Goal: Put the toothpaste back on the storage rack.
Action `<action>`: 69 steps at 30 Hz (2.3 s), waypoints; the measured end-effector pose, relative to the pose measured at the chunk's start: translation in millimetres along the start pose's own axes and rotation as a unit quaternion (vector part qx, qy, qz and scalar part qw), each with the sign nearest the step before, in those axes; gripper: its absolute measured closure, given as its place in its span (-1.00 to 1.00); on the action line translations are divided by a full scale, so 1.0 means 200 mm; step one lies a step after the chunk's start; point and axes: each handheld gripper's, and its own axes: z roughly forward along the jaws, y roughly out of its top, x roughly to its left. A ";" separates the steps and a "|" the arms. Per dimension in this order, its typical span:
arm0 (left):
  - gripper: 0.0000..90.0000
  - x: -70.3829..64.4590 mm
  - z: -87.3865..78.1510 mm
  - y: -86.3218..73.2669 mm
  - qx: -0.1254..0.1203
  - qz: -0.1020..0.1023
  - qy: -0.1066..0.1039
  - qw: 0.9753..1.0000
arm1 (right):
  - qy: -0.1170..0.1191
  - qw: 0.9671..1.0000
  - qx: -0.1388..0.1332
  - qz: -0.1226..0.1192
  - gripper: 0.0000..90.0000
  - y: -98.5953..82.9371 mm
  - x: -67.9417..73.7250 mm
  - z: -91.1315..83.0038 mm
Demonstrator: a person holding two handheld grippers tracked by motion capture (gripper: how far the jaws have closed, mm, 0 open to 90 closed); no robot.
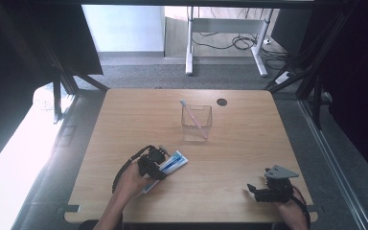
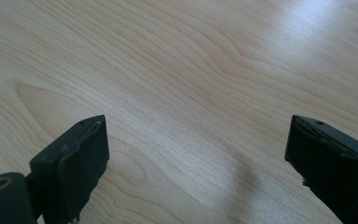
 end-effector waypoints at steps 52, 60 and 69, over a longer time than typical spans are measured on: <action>0.60 0.05 -0.34 0.15 -0.166 0.023 -0.019 0.986 | 0.046 0.999 0.014 0.019 -1.00 -0.01 0.01 0.04; 0.60 0.05 -0.40 0.21 -0.184 0.031 -0.010 0.982 | 0.052 0.998 0.011 0.017 -1.00 0.00 0.03 0.04; 0.60 0.08 -0.45 0.31 -0.214 0.029 -0.003 0.976 | 0.054 0.998 0.010 0.015 -1.00 0.00 0.03 0.04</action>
